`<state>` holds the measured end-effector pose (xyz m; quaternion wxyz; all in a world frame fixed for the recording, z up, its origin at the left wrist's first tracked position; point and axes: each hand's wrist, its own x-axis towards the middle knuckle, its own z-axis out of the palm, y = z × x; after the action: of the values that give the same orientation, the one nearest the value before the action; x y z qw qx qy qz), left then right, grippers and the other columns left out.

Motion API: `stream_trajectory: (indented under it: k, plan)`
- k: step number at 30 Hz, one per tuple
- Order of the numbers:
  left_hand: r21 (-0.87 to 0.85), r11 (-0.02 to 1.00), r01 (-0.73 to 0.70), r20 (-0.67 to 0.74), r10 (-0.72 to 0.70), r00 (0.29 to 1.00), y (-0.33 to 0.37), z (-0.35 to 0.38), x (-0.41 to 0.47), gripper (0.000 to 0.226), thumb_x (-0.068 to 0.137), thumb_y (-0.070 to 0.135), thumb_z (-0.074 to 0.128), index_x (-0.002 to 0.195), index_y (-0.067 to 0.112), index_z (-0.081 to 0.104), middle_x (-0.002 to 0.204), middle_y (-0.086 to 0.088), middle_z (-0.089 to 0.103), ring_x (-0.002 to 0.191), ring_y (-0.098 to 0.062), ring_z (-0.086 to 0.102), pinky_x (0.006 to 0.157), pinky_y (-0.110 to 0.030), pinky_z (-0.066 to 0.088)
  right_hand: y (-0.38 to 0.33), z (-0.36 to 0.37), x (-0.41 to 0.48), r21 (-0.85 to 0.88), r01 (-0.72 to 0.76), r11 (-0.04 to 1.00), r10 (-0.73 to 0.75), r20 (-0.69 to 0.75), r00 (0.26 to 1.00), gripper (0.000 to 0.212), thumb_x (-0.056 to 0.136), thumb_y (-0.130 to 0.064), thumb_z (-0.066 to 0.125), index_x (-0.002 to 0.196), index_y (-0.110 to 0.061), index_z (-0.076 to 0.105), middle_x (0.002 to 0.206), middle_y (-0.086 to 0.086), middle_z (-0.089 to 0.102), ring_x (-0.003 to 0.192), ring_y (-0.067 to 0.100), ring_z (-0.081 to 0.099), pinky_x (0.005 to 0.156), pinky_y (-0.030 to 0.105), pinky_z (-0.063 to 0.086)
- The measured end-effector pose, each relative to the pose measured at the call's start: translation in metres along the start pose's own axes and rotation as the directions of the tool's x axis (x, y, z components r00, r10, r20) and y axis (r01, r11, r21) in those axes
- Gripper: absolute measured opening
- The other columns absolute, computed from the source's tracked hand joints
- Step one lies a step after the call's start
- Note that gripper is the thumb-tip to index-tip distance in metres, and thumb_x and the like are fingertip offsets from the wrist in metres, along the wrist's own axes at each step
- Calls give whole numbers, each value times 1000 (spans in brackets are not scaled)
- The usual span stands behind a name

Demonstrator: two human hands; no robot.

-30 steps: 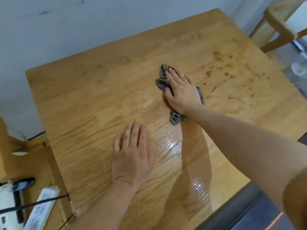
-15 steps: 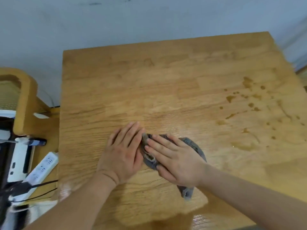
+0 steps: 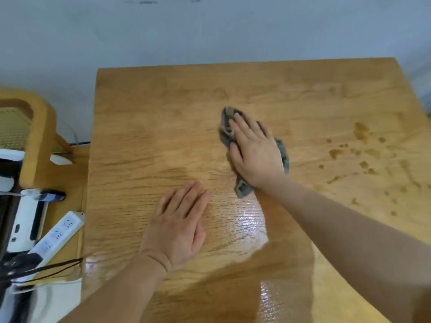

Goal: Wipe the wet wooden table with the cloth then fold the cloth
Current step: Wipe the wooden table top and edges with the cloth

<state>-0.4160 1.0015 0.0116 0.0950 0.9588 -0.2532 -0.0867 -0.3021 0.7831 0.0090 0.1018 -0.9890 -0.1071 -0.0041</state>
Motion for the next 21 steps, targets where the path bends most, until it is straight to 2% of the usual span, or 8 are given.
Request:
stream_trajectory:
  k: [4,8,10,12,14,16,19,21]
  plan:
    - [-10,1000,6,37,-5,999,0,-2,0,55,87,32,36,137,12,48,152,-6,35,140,-22,32,112,-46,23,-37,0,-123,97,301,949,-312,117,943,51,96,-31,46,144,-15,46,154,1,37,147,19,26,115,49,28]
    - [14,1000,9,69,-10,998,-1,-2,4,56,87,34,35,137,12,46,152,-7,34,140,-23,31,111,-47,23,0,-5,-104,109,551,827,-560,220,798,52,93,-29,47,143,-14,48,152,4,40,145,21,30,118,45,25]
    - [23,1000,21,72,-22,997,-1,-2,3,58,87,35,34,141,14,40,153,-7,33,141,-22,28,113,-46,20,19,-7,-56,47,451,891,-450,218,866,55,91,-28,43,143,-12,47,152,6,41,144,24,32,117,45,26]
    - [18,1000,21,70,-22,997,0,-1,3,59,88,35,33,143,16,37,153,-6,32,142,-22,27,113,-46,19,31,-10,-11,-7,182,983,-180,132,975,58,91,-31,38,145,-10,43,153,8,38,145,24,30,116,47,27]
    - [-6,1000,25,57,-24,998,0,-2,5,57,87,34,34,142,16,39,153,-5,33,141,-21,28,114,-45,19,32,-10,16,-54,-5,999,12,121,993,60,94,-36,31,149,-12,35,158,5,30,147,22,22,120,45,19]
    - [-21,999,33,54,-32,998,-2,-3,7,57,87,32,35,141,16,41,152,-5,34,141,-21,28,115,-43,18,28,-6,25,-76,-87,993,94,96,991,59,96,-36,31,151,-14,32,159,3,26,148,20,18,121,40,12]
    - [-34,998,52,93,-49,995,2,-8,4,57,87,33,35,142,18,39,153,-3,34,142,-19,28,115,-44,19,10,-1,9,-39,-237,971,237,-13,972,61,94,-37,27,150,-12,35,159,4,28,148,20,19,121,43,14]
    - [-48,997,65,104,-60,993,5,-11,0,56,87,33,35,141,19,40,152,-2,35,141,-18,29,114,-42,20,-17,3,-29,12,-152,988,152,9,988,58,95,-35,30,147,-10,39,157,6,32,148,21,22,118,47,21]
